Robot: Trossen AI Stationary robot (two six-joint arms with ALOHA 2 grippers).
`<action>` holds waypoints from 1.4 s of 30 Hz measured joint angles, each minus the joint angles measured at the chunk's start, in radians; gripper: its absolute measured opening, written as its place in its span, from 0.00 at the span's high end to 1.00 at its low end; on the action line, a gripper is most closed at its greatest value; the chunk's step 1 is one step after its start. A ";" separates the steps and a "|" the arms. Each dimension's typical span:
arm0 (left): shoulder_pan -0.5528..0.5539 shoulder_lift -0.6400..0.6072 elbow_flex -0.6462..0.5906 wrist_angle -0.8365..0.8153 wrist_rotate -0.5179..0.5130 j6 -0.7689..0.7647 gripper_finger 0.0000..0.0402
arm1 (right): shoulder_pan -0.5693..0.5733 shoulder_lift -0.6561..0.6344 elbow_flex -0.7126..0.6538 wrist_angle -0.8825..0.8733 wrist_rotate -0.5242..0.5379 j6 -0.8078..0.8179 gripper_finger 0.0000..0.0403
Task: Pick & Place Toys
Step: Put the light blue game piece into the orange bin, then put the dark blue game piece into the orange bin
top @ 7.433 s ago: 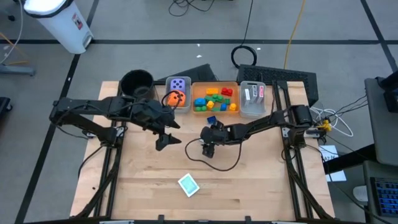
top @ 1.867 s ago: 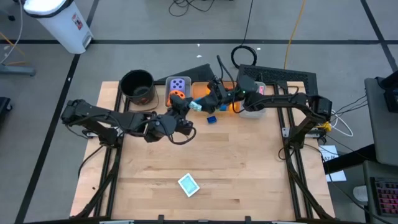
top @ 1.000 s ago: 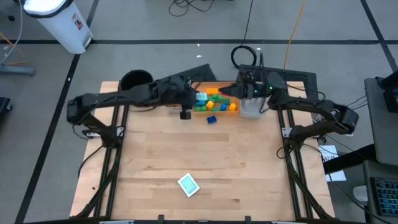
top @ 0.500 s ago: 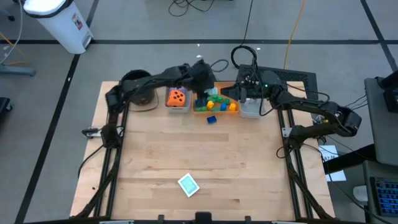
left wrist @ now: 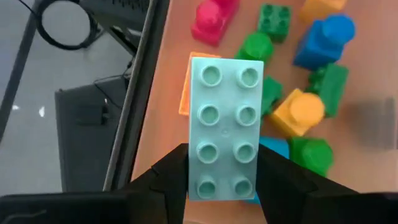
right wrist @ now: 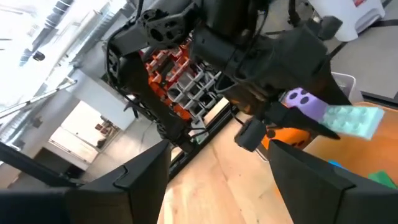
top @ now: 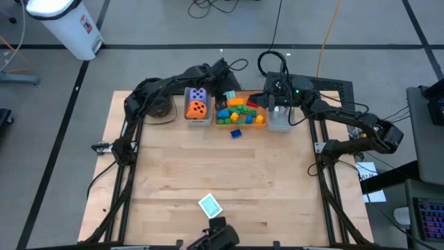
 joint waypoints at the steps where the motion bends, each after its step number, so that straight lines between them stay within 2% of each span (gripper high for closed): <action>1: 0.000 0.007 0.000 0.006 0.004 -0.001 0.58 | 0.000 0.000 0.000 -0.003 0.001 -0.009 0.36; 4: 0.000 0.039 0.000 0.008 0.008 -0.004 0.56 | 0.000 0.000 0.000 -0.008 0.002 -0.012 0.36; 9: -0.009 0.078 0.000 0.010 0.008 -0.004 0.65 | 0.000 0.000 0.000 -0.021 0.001 -0.012 0.36; 12: -0.010 0.087 0.000 0.016 0.008 -0.003 0.65 | 0.000 0.000 0.000 -0.035 0.001 -0.012 0.36; 18: -0.006 0.106 -0.002 0.003 0.003 -0.010 0.55 | 0.001 0.000 0.000 -0.042 0.002 -0.012 0.36; 21: -0.006 0.112 -0.002 0.005 -0.003 -0.013 0.54 | 0.001 0.000 0.000 -0.045 0.002 -0.013 0.36; 32: -0.007 0.112 0.009 0.030 -0.073 -0.063 0.66 | 0.002 0.000 0.000 -0.059 0.002 -0.012 0.36; 36: -0.012 0.091 0.045 -0.018 -0.038 -0.087 0.61 | 0.002 0.000 0.000 -0.059 0.002 -0.013 0.36; 42: -0.024 0.041 0.193 -0.149 0.065 -0.159 0.49 | 0.000 0.000 0.000 -0.050 0.002 -0.020 0.36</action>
